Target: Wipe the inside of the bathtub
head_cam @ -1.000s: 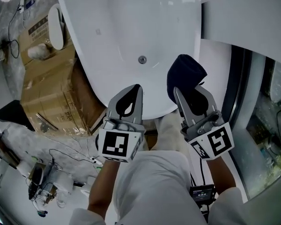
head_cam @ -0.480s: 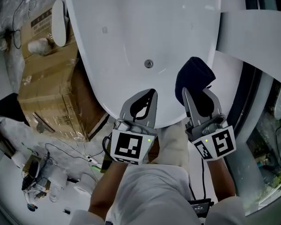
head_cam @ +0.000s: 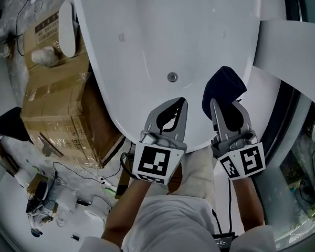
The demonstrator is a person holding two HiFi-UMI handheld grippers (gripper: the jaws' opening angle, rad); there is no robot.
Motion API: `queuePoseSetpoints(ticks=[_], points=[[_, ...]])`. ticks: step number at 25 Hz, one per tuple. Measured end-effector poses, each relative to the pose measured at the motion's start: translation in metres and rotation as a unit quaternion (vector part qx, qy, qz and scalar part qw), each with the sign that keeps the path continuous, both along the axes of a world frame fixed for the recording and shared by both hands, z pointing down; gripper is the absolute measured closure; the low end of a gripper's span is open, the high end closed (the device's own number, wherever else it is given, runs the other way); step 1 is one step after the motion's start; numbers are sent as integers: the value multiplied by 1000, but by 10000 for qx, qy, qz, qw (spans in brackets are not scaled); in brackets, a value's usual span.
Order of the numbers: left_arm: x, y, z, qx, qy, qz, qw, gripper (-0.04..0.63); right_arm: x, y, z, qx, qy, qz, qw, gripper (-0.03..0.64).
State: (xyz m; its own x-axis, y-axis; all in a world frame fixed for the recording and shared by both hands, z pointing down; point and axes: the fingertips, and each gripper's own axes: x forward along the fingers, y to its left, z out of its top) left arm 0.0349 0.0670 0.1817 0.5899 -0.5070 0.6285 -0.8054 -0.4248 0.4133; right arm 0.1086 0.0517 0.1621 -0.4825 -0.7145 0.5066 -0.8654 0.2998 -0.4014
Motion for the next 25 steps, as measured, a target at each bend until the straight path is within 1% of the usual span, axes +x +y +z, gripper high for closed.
queuePoseSetpoints(ticks=[6, 10, 13, 25], points=[[6, -4, 27, -84, 12, 15, 10000, 595, 5, -5, 34, -122, 9, 114, 9999, 557], [8, -7, 51, -203, 90, 7, 9998, 595, 8, -10, 57, -201, 65, 193, 9996, 557], [8, -9, 65, -223, 126, 58, 9997, 595, 8, -12, 71, -248, 139, 238, 9993, 557], [-2, -33, 113, -218, -51, 46, 9997, 595, 9, -27, 129, -434, 236, 368, 9981, 557]])
